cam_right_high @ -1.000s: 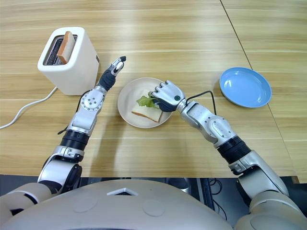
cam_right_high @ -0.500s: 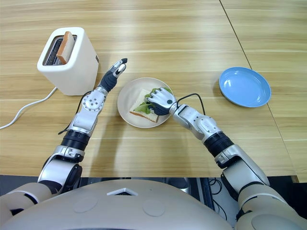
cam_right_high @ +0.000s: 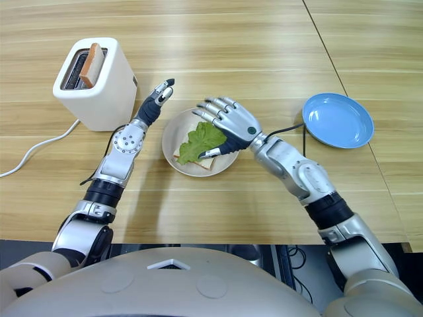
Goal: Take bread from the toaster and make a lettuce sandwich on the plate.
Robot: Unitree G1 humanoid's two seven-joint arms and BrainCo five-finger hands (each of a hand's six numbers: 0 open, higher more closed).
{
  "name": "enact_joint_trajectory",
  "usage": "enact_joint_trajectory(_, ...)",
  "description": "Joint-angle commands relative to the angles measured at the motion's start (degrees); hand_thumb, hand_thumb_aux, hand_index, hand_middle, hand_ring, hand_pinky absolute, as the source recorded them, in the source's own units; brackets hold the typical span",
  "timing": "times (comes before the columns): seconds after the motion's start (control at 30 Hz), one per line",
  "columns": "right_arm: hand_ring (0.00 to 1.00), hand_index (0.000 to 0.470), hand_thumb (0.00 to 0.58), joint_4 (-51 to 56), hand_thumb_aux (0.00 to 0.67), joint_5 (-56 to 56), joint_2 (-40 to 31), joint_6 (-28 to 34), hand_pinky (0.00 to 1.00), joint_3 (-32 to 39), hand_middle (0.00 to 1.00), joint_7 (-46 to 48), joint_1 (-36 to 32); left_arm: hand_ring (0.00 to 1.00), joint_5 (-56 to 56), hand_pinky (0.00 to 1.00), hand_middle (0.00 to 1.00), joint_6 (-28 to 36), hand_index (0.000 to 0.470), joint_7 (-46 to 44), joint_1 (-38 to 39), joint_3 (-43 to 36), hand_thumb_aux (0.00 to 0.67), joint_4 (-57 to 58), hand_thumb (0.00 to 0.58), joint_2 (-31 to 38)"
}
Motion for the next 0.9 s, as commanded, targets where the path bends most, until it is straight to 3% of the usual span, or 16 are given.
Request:
enact_joint_trajectory(0.03, 0.0, 0.0, 0.0, -4.92, 0.0, 2.27, -1.73, 1.36, 0.0, -5.92, 0.0, 1.95, 1.41, 0.0, 3.65, 0.0, 0.0, -1.19, 0.0, 3.3, 1.09, 1.4, 0.0, -7.78, 0.0, 2.64)
enact_joint_trajectory(0.17, 0.0, 0.0, 0.0, -4.43, 0.0, 3.81, -2.48, 1.93, 0.0, -10.09, 0.0, 1.63, 2.14, 0.0, 13.6, 0.0, 0.0, 0.3, 0.0, 10.88, 2.47, 5.26, 0.0, -20.3, 0.0, 7.87)
enact_joint_trajectory(0.27, 0.0, 0.0, 0.0, -2.19, 0.0, 4.4, -1.9, 2.16, 0.0, -11.32, 0.0, 1.31, 2.81, 0.0, 25.48, 0.0, 0.0, 8.31, 0.0, 14.47, 1.98, 7.43, 0.0, -23.71, 0.0, 13.75)
enact_joint_trajectory(0.5, 0.0, 0.0, 0.0, 0.63, 0.0, 4.46, -0.16, 1.86, 0.0, -11.16, 0.0, 0.32, 4.24, 0.0, 32.66, 0.0, 0.0, 21.54, 0.0, 12.63, -2.29, 6.27, 0.0, -7.51, 0.0, 19.3)
enact_joint_trajectory(0.87, 0.0, 0.0, 0.0, 0.59, 0.0, 4.61, -0.28, 1.78, 0.0, -12.21, 0.0, 0.77, 4.51, 0.0, 28.61, 0.0, 0.0, 22.4, 0.0, 13.25, -6.4, 2.88, 0.0, 7.69, 0.0, 17.52)
enact_joint_trajectory(0.9, 0.0, 0.0, 0.0, 0.59, 0.0, 4.6, -0.25, 1.78, 0.0, -12.21, 0.0, 0.76, 4.53, 0.0, 27.94, 0.0, 0.0, 22.19, 0.023, 13.94, -6.38, 3.41, 0.034, 7.69, 0.058, 17.58)
